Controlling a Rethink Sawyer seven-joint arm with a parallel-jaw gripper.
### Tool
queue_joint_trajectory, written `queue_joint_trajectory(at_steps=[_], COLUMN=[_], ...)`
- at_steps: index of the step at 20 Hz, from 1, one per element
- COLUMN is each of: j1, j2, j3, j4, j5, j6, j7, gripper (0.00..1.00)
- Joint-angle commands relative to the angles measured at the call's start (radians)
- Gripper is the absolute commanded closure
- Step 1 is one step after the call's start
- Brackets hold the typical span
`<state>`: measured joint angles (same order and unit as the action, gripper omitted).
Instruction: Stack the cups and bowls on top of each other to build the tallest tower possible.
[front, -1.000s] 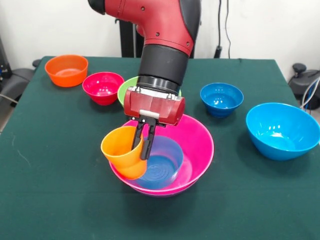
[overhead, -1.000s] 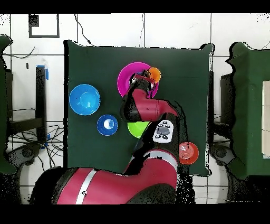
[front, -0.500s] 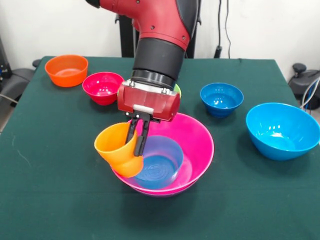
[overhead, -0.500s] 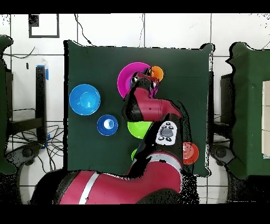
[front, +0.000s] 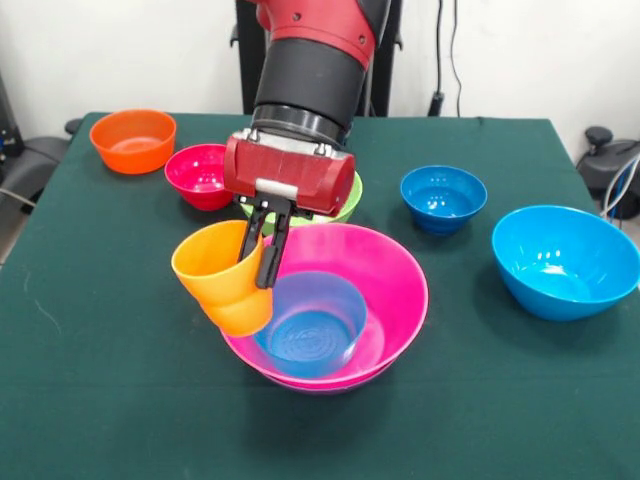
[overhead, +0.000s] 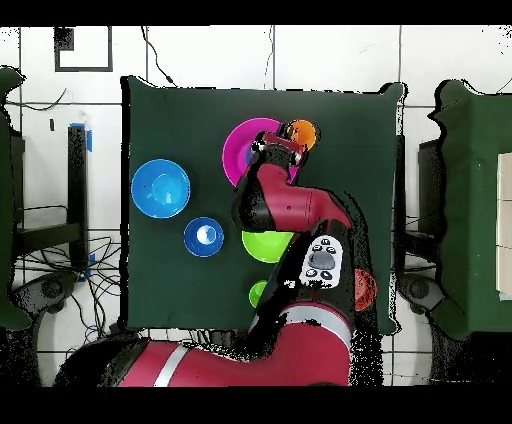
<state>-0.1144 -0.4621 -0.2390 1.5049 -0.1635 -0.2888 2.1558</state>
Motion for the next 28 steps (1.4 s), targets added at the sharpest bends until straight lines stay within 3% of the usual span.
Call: queue_joint_trajectory(at_steps=[1, 10, 28], j1=[0.037, 0.079, 0.030], j2=[0.005, 0.014, 0.056], j3=[0.042, 0.022, 0.078], j4=[0.104, 0.137, 0.105], j5=[0.029, 0.093, 0.066], j6=[0.142, 0.138, 0.099], j7=[0.115, 0.139, 0.113], gripper=[1.00, 1.00, 1.00])
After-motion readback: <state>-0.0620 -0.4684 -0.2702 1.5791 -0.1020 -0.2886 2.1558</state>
